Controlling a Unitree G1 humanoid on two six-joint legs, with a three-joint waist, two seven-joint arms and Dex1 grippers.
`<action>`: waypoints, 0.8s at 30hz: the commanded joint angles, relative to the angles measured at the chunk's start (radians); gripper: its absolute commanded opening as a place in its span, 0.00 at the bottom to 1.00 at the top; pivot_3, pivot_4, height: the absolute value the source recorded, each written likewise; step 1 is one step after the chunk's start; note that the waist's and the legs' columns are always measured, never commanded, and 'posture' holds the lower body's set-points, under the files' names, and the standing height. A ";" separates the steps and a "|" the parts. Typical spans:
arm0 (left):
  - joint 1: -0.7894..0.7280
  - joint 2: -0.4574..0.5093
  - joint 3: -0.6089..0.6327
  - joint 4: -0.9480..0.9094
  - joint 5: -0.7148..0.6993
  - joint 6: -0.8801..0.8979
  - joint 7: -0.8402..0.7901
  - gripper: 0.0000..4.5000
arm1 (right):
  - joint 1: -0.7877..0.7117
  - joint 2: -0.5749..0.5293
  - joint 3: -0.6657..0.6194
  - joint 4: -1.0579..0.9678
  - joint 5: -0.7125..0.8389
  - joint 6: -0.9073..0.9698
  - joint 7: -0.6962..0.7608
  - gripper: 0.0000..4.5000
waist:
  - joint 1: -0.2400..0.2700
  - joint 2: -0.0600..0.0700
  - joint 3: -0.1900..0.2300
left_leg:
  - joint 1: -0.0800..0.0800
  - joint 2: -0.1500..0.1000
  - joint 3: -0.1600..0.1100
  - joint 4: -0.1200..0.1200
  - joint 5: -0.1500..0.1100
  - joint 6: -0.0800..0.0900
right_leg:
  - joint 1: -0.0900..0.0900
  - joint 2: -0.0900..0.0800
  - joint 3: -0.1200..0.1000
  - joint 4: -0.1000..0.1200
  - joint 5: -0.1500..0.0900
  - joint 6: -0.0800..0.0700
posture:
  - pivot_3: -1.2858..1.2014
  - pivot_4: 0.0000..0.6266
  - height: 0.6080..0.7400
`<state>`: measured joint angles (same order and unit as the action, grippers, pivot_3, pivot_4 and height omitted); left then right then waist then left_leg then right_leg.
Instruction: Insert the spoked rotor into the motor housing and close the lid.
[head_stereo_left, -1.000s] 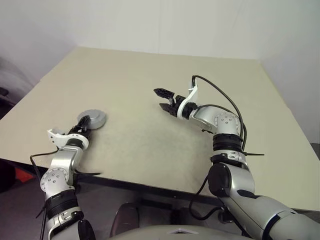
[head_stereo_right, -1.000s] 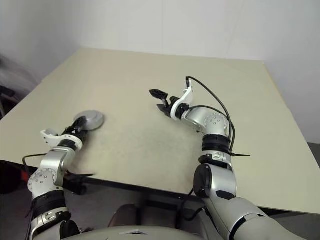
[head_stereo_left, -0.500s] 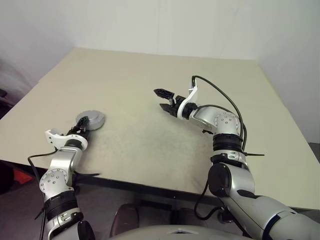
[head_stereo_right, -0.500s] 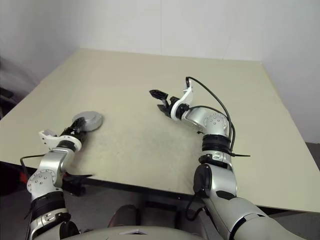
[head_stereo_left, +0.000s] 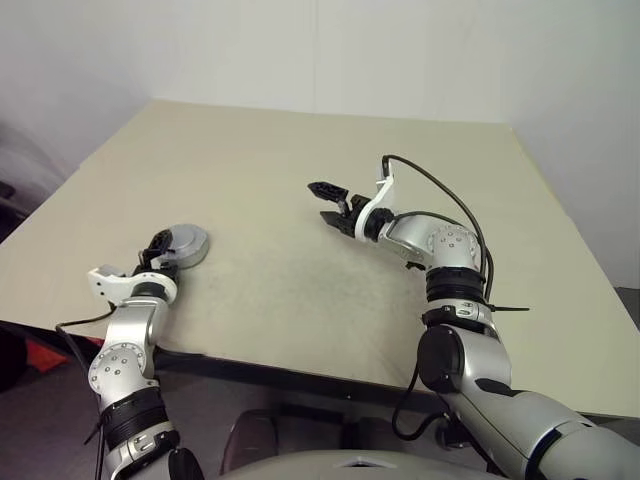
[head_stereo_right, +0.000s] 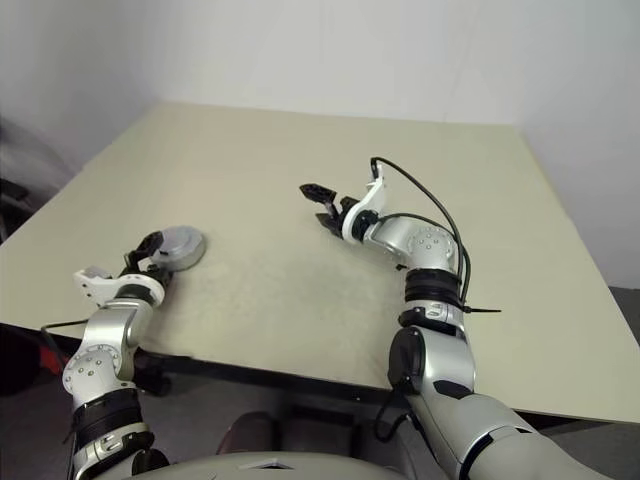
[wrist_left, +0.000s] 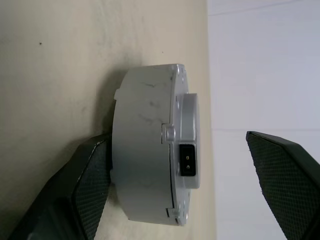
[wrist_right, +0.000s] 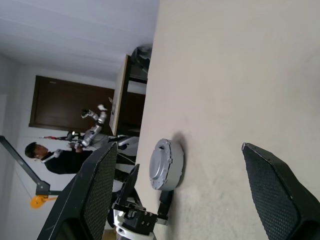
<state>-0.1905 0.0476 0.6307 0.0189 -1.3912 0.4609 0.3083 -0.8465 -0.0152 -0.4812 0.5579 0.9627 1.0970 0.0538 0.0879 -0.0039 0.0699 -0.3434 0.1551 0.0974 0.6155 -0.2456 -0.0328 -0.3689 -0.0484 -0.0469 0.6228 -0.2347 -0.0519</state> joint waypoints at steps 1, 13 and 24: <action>0.017 -0.029 -0.020 -0.013 0.015 0.000 0.042 0.97 | -0.036 -0.010 0.000 0.005 -0.007 -0.013 0.020 1.00 | 0.000 0.000 -0.001 | 0.000 0.000 0.000 0.000 0.000 0.000 | 0.000 0.000 0.000 0.000 0.000 0.000 | 0.52 0.00 1.00; 0.036 -0.058 -0.132 -0.194 -0.275 0.165 0.278 0.97 | -0.023 -0.023 0.022 0.051 -0.073 -0.039 0.063 1.00 | 0.012 0.000 -0.001 | -0.003 -0.002 -0.001 0.001 0.000 0.000 | 0.000 -0.002 0.000 0.000 0.000 0.000 | 0.52 0.00 1.00; 0.052 0.161 -0.343 -0.270 -0.311 0.333 0.205 0.97 | 0.012 -0.056 0.140 0.014 -0.220 -0.158 0.202 1.00 | 0.006 0.000 -0.001 | -0.003 0.000 -0.001 0.001 0.001 -0.002 | -0.002 0.000 -0.001 0.001 0.000 0.001 | 0.52 0.00 1.00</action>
<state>-0.0977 0.1578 0.3215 -0.1889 -1.7752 0.7581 0.6112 -0.8366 -0.0552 -0.3835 0.6170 0.7799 0.9922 0.1941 0.0937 -0.0038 0.0686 -0.3465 0.1553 0.0967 0.6169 -0.2446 -0.0344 -0.3712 -0.0481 -0.0475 0.6236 -0.2348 -0.0510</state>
